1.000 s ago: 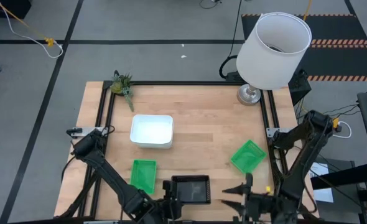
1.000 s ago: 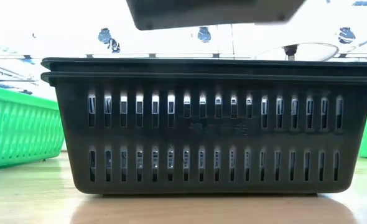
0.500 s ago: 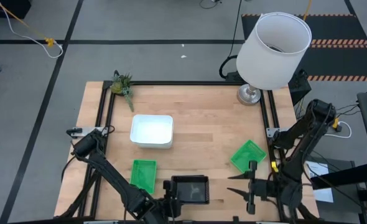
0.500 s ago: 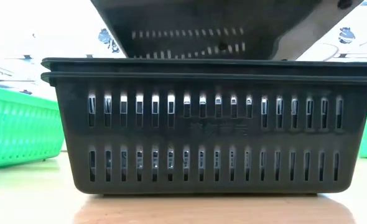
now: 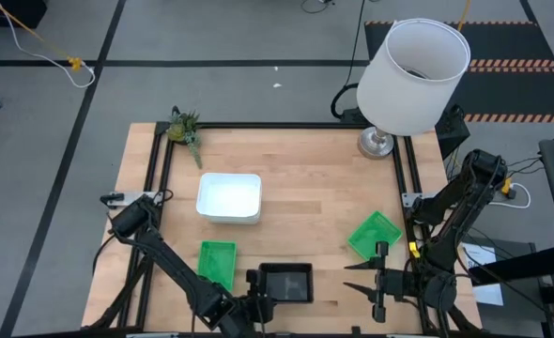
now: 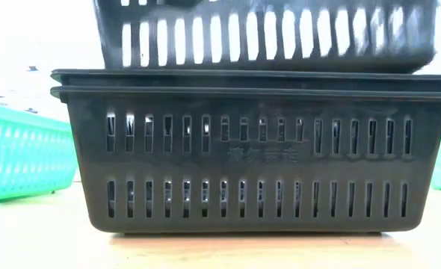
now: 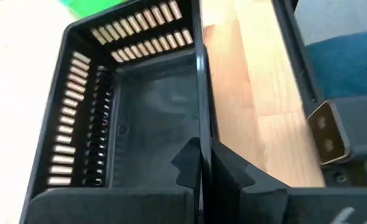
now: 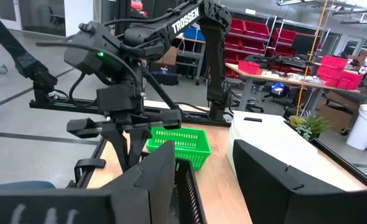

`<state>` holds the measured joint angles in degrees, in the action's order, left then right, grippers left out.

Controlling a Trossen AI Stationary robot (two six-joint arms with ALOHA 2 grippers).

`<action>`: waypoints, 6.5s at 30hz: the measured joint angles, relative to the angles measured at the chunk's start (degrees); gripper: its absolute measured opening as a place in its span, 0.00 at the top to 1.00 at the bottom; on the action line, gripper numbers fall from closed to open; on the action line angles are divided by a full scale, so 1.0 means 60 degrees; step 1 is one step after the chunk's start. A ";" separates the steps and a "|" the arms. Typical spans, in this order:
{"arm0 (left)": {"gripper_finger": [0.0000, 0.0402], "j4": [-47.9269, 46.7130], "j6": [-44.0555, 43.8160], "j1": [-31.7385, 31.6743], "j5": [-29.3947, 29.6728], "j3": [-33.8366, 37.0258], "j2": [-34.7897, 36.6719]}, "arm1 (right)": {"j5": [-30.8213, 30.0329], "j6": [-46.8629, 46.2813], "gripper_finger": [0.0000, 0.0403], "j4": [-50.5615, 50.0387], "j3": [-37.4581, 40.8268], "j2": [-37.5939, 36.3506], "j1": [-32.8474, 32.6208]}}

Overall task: Stack baskets by color
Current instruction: Stack the right black bin into the stacked left black bins, then stack the right green bin into the stacked left green bins

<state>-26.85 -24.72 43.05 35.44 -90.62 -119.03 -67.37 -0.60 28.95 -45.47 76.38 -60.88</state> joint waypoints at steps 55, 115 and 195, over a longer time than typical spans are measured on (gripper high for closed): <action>0.62 0.0576 -0.0392 -0.0154 -0.0400 0.0017 0.0000 | 0.1398 -0.2201 0.62 -0.2661 -0.0015 -0.0006 0.0450; 0.62 0.0743 -0.0350 -0.0172 -0.0415 0.0017 -0.0001 | 0.9393 -0.5569 0.98 -1.2596 0.0000 -0.0634 0.1694; 0.71 0.2962 0.7297 -0.4850 -0.6984 -0.1834 -0.1770 | 0.8703 -0.1196 1.00 -1.0486 -0.0790 -0.0634 0.2157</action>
<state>-9.08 19.06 13.95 -6.47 -101.62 -129.64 -15.16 -7.77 -33.97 -50.22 72.58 -47.94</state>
